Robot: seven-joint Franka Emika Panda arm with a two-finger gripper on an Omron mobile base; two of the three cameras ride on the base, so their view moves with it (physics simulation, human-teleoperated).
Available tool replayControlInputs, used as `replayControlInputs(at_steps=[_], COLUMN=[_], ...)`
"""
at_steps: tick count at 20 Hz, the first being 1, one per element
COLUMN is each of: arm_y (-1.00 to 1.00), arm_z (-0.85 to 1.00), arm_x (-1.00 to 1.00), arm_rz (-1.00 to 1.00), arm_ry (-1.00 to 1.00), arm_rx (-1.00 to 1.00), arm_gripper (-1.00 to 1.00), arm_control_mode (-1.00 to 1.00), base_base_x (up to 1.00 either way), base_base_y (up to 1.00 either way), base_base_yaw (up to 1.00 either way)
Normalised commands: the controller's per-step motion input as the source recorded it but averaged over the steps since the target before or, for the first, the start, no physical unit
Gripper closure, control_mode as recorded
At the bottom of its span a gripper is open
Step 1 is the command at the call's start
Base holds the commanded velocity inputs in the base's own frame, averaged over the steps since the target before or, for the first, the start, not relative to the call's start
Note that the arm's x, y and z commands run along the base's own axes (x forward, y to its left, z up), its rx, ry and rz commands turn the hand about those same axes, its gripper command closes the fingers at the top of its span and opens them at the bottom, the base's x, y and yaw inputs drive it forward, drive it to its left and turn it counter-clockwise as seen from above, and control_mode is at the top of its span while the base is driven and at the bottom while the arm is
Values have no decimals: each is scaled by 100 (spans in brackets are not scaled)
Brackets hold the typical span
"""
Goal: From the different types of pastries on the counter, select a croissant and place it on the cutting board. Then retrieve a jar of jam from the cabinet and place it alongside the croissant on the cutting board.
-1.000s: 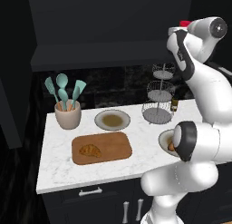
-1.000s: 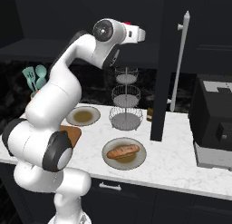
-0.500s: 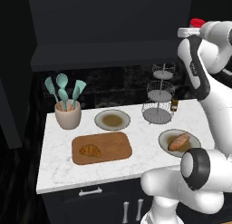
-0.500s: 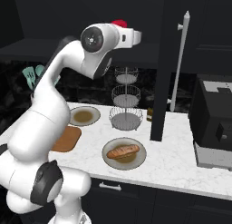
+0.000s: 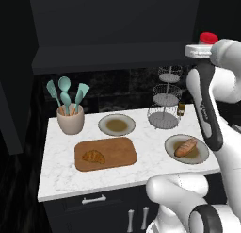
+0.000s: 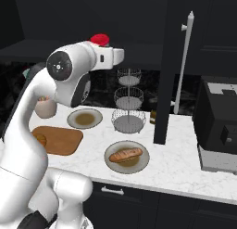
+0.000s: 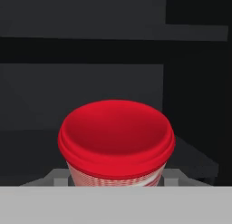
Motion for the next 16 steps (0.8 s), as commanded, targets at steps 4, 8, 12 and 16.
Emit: replayControlInputs(at_steps=[4, 8, 12, 16], arm_y=[49, 58, 73, 85], arm_z=[-4, -20, -29, -32], arm_x=[-83, -92, -90, -88], arm_rz=[0, 1, 2, 4], arm_ry=[0, 0, 0, 0], arm_rx=[0, 0, 0, 0], arm_gripper=[100, 100, 100, 100], arm_control_mode=[-100, -100, -100, -100], base_base_x=[0, 0, 0, 0], base_base_y=[0, 0, 0, 0], base_base_yaw=[0, 0, 0, 0])
